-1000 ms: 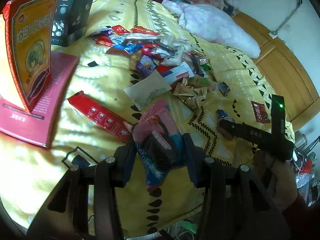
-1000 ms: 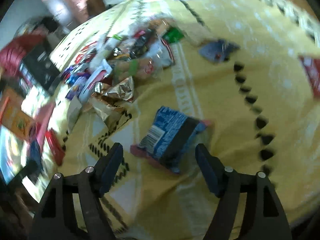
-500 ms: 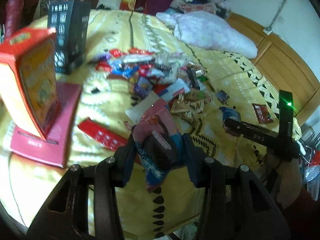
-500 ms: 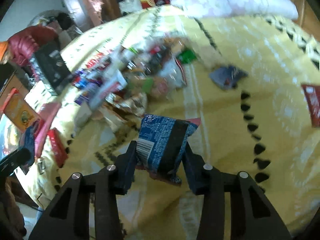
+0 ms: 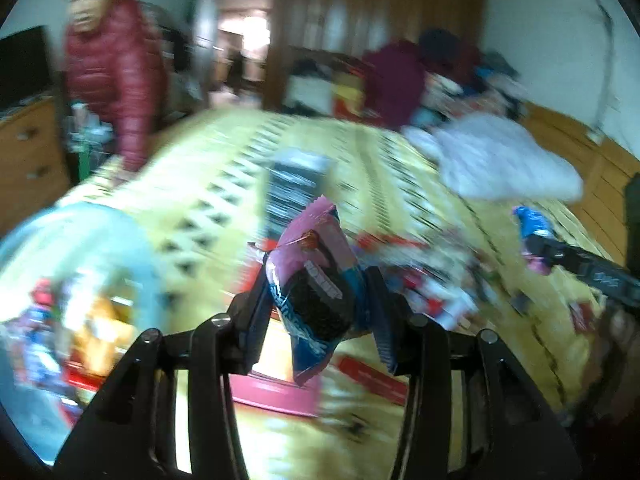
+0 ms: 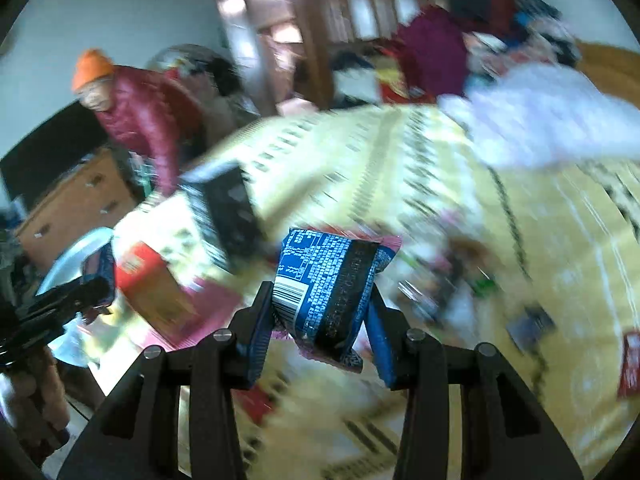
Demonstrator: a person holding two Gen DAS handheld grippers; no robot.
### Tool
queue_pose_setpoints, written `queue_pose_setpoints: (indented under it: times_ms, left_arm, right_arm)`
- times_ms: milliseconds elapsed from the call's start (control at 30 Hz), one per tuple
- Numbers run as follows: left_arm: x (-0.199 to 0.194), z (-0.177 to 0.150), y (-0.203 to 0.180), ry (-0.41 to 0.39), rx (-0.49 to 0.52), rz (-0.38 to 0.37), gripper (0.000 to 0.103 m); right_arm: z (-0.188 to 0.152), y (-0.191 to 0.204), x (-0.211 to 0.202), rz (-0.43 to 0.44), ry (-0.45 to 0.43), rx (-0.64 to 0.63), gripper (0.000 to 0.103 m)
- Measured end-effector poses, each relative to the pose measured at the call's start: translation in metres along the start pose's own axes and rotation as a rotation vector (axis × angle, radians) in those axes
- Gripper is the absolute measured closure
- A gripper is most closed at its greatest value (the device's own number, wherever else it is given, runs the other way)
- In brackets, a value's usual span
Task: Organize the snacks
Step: 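Carry both bags to the clear glass bowl and open both tools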
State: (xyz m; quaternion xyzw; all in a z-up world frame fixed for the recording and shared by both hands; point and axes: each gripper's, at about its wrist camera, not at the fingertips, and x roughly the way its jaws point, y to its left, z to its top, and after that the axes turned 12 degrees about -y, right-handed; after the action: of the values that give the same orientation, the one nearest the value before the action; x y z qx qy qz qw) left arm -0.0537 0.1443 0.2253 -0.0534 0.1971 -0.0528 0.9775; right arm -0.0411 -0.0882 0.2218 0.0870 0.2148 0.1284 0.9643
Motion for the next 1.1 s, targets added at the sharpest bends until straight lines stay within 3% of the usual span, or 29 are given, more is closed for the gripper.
queue_pose_setpoints:
  times_ms: [200,500,767,1100]
  left_arm:
    - [-0.025,0.026,0.083,-0.042,-0.060,0.234,0.057]
    - [-0.042,0.021,0.158,-0.040,-0.129,0.445,0.058]
    - [-0.026,0.008,0.198,-0.003,-0.191,0.497,0.058]
    - [-0.024,0.004,0.207,0.008,-0.206,0.484,0.057]
  right_arm:
    - [0.056,0.113,0.044,0.285,-0.026,-0.045,0.056]
    - [0.064,0.285,0.106,0.597,0.076,-0.131,0.056]
    - [0.033,0.369,0.159,0.693,0.196,-0.186,0.056]
    - [0.022,0.388,0.168,0.691,0.233,-0.190,0.056]
